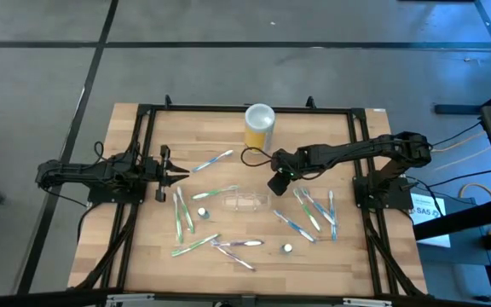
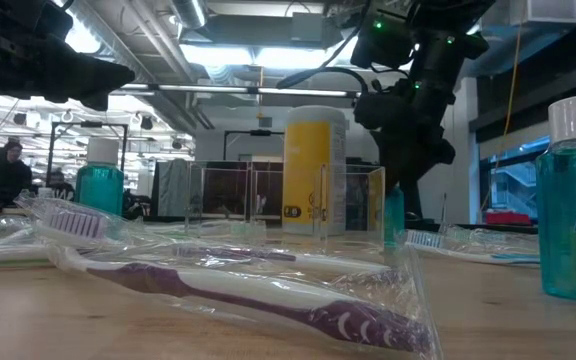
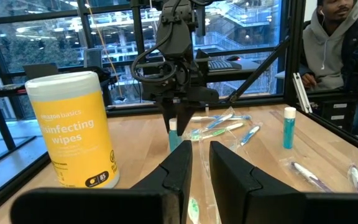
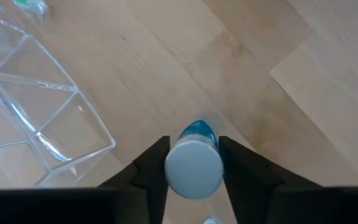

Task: Pick & Place toothbrushing station
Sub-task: Put the blue mouthwash into the transparent organizer

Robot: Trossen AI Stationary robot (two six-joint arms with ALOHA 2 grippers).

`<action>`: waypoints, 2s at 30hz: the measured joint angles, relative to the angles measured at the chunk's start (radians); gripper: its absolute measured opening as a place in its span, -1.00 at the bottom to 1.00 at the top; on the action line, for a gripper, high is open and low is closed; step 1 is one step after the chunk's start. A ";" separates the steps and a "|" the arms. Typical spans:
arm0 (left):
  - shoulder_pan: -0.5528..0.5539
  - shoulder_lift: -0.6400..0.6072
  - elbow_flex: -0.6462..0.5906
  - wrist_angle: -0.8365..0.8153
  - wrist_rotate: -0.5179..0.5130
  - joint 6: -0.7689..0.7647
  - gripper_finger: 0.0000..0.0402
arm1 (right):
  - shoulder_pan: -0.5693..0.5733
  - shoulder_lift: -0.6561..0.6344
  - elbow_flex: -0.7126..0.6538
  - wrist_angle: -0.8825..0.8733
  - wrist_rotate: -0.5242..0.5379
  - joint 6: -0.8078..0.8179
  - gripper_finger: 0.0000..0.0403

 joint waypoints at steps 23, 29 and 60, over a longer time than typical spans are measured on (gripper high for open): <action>0.000 0.000 0.000 0.000 0.000 -0.008 -0.74 | 0.000 0.000 0.046 -0.046 0.053 -0.059 -0.52; 0.000 0.000 0.000 0.000 0.000 -0.008 -0.73 | 0.022 0.000 0.188 -0.217 0.110 -0.077 -0.52; 0.000 0.000 0.000 0.000 0.003 -0.027 -0.73 | 0.187 0.104 0.559 -0.242 -0.005 -0.321 -0.52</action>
